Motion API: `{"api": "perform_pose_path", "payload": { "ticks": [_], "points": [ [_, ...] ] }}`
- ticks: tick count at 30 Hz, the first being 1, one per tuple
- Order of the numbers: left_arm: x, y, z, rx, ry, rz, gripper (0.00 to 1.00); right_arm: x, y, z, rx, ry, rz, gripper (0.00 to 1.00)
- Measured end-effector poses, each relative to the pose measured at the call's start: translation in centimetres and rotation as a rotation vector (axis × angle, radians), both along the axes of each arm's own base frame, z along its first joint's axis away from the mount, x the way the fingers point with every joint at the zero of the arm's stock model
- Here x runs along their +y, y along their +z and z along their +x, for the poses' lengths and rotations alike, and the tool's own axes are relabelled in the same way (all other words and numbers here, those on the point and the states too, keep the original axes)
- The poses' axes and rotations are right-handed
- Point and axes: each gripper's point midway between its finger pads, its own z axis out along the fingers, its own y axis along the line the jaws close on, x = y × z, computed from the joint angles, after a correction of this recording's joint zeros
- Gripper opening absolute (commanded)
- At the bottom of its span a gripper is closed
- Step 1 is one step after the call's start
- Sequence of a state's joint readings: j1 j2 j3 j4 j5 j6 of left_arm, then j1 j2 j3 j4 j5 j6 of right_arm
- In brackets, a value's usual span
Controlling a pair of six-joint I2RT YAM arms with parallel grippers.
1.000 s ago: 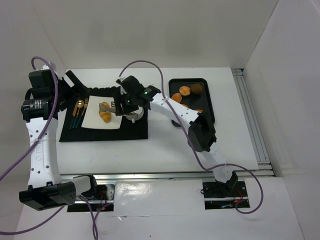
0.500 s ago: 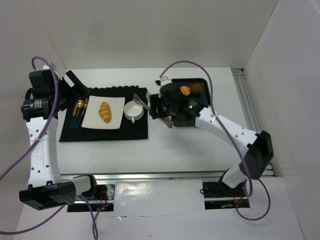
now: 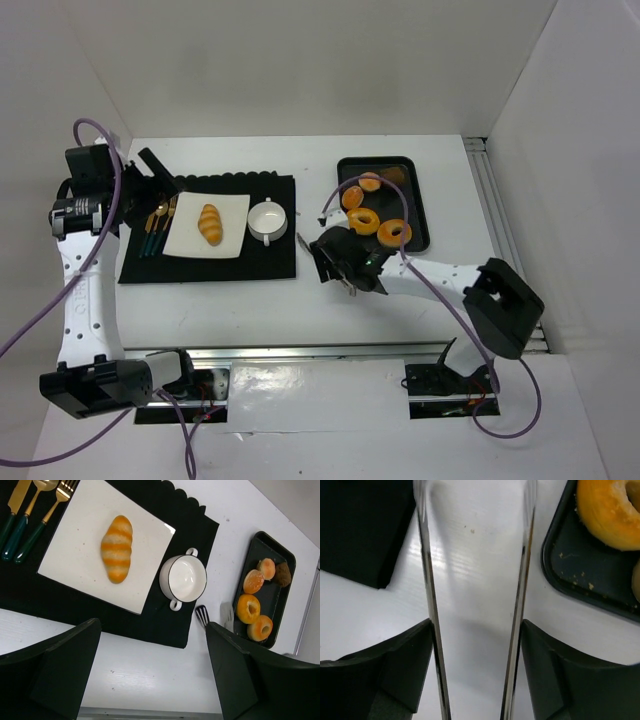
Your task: Place the bread
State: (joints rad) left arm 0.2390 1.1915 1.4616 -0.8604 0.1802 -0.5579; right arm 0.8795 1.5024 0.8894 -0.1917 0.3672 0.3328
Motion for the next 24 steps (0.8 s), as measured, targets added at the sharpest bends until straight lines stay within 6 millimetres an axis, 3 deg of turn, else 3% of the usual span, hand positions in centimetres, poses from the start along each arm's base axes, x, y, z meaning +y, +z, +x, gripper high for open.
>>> {"api": "perform_pose_path", "payload": {
  "ticks": [2,4,6,10,12,15,18,21,24],
  "points": [
    [-0.2,-0.4,0.0,0.011,-0.007,-0.009,1.0,0.5,-1.1,0.7,-0.008,-0.007,-0.012,0.97],
    [-0.3,-0.6,0.1,0.015,-0.015,-0.016,1.0,0.5,-2.1,1.1,0.004,-0.011,-0.045,1.0],
    [-0.4,-0.6,0.1,0.016,-0.021,-0.021,1.0,1.1,-1.4,1.6,-0.004,-0.015,-0.037,1.0],
    [-0.4,-0.8,0.3,0.022,-0.027,-0.021,1.0,2.6,4.2,4.0,-0.074,-0.042,0.053,1.0],
    [-0.3,-0.9,0.4,0.028,-0.022,-0.016,1.0,2.0,7.9,5.4,-0.118,-0.092,0.114,1.0],
    [0.4,-1.2,0.5,0.039,0.01,0.008,1.0,-1.9,13.0,7.5,-0.185,-0.219,0.191,1.0],
    [1.0,-1.4,0.4,0.048,0.038,0.035,1.0,-7.7,15.9,8.3,-0.23,-0.376,0.218,1.0],
    [1.3,-1.8,0.6,0.063,0.05,0.053,1.0,-11.7,16.9,7.4,-0.256,-0.486,0.226,1.0],
    [1.5,-2.7,1.0,0.094,0.055,0.067,1.0,-14.0,16.0,5.3,-0.246,-0.532,0.223,1.0]
  ]
}}
